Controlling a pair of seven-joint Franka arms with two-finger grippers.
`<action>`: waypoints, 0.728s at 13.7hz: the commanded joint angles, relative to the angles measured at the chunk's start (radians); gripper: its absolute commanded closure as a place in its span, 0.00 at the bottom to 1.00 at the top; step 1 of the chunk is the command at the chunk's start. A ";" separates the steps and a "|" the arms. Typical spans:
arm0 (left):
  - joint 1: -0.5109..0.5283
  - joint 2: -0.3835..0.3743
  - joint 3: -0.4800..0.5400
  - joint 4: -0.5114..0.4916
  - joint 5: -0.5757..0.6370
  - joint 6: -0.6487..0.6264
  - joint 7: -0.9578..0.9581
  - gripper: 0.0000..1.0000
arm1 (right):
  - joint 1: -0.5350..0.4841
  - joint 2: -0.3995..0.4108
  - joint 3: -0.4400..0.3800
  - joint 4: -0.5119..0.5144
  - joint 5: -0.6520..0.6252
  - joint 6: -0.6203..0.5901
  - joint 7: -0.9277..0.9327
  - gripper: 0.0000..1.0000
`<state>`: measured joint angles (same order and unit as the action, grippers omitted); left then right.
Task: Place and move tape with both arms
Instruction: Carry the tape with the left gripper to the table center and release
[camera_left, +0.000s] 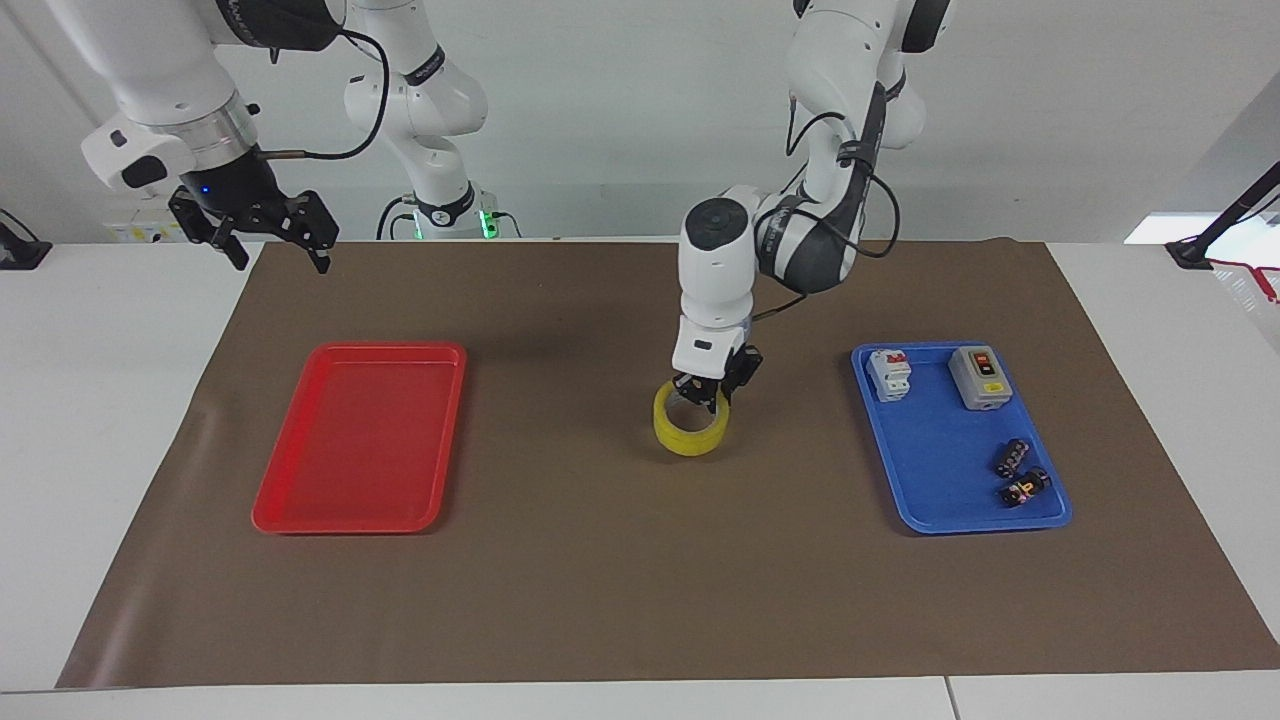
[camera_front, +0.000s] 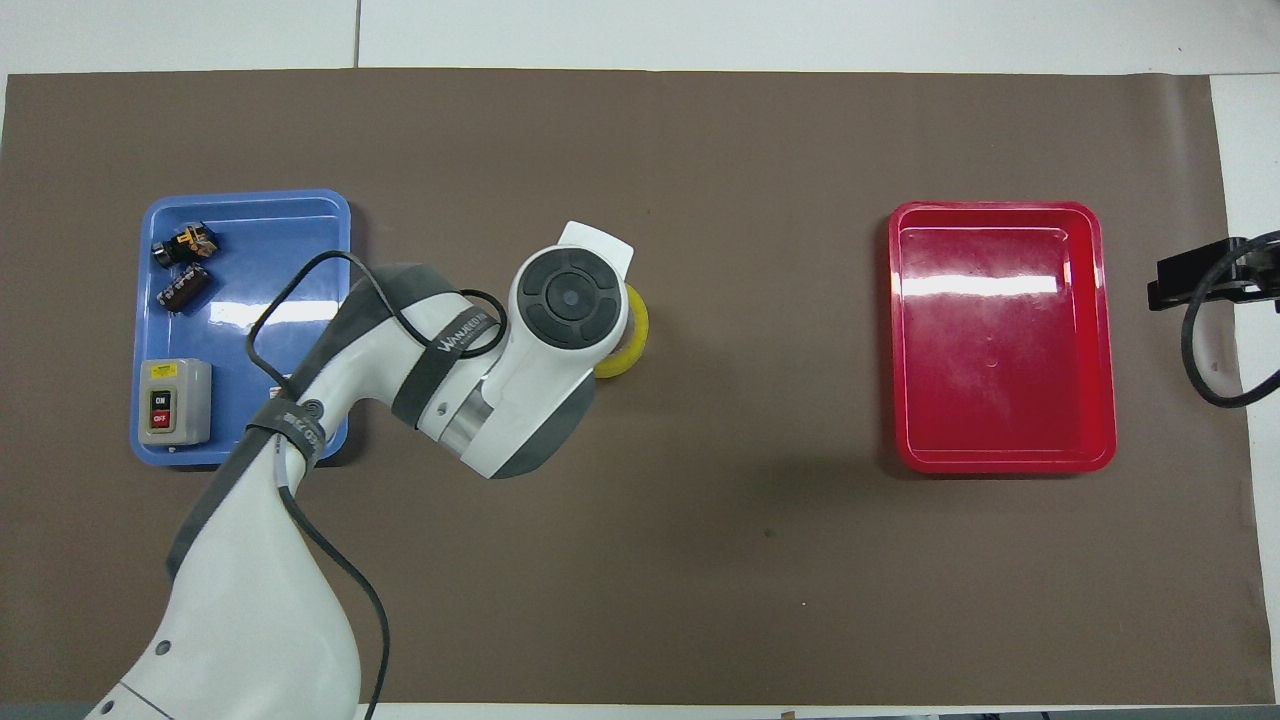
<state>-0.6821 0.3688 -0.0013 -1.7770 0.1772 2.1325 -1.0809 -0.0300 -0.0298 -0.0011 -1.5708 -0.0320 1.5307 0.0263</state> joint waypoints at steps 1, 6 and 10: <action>-0.045 -0.008 0.014 -0.038 0.039 0.035 -0.039 1.00 | -0.016 -0.015 0.006 -0.018 0.017 0.005 -0.028 0.00; -0.082 -0.028 0.012 -0.119 0.039 0.110 -0.034 1.00 | -0.016 -0.015 0.006 -0.018 0.017 0.005 -0.028 0.00; -0.076 -0.034 0.011 -0.117 0.038 0.112 -0.022 0.27 | -0.018 -0.015 0.006 -0.021 0.017 0.005 -0.028 0.00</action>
<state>-0.7509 0.3704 -0.0003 -1.8548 0.1823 2.2247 -1.0981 -0.0305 -0.0298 -0.0012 -1.5720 -0.0320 1.5307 0.0263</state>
